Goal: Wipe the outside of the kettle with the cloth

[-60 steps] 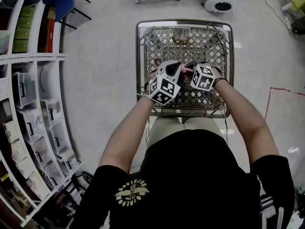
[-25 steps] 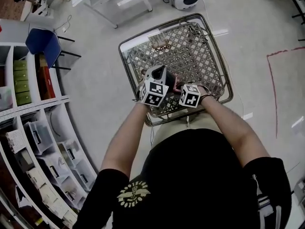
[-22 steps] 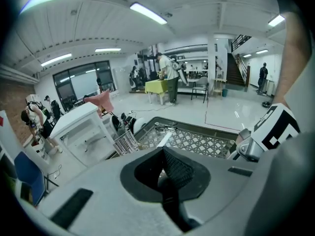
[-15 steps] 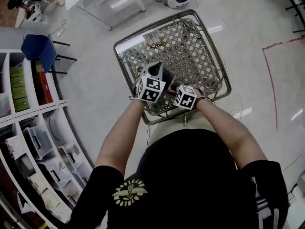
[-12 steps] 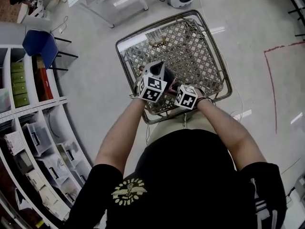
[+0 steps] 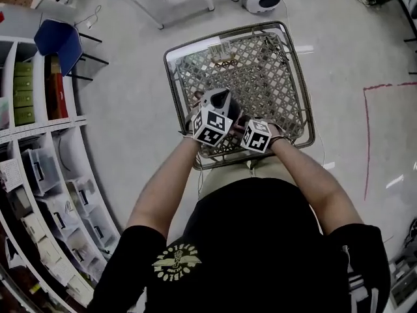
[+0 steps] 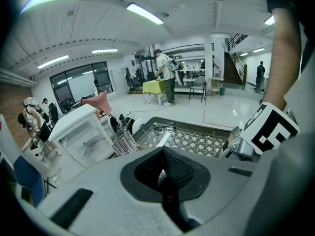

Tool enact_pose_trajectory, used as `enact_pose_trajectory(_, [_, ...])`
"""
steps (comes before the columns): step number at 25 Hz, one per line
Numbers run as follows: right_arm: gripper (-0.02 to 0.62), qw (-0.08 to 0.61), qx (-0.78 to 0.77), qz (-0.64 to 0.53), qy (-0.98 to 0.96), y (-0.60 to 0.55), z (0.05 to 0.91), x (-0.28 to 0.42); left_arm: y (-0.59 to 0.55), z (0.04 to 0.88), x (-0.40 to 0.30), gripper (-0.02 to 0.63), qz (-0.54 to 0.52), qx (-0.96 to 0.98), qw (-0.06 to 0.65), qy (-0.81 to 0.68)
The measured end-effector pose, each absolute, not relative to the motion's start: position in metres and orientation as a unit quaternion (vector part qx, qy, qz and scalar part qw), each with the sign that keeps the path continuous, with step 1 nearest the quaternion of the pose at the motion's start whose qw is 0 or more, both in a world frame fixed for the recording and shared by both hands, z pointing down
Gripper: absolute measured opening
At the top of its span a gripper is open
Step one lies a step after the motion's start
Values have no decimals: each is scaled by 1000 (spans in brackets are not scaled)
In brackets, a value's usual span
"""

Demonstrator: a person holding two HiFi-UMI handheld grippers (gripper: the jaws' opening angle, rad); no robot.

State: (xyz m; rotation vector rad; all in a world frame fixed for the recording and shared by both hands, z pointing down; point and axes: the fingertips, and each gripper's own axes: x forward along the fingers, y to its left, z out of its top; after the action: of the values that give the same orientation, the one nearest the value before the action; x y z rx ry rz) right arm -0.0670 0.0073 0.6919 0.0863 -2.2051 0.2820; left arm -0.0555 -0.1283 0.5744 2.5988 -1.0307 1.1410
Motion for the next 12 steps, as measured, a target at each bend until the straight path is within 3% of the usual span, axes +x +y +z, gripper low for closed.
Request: enact_pose_trajectory(12, [37, 492, -74, 36, -867, -41, 726, -29, -136, 579, -41, 6, 387, 854, 25, -347])
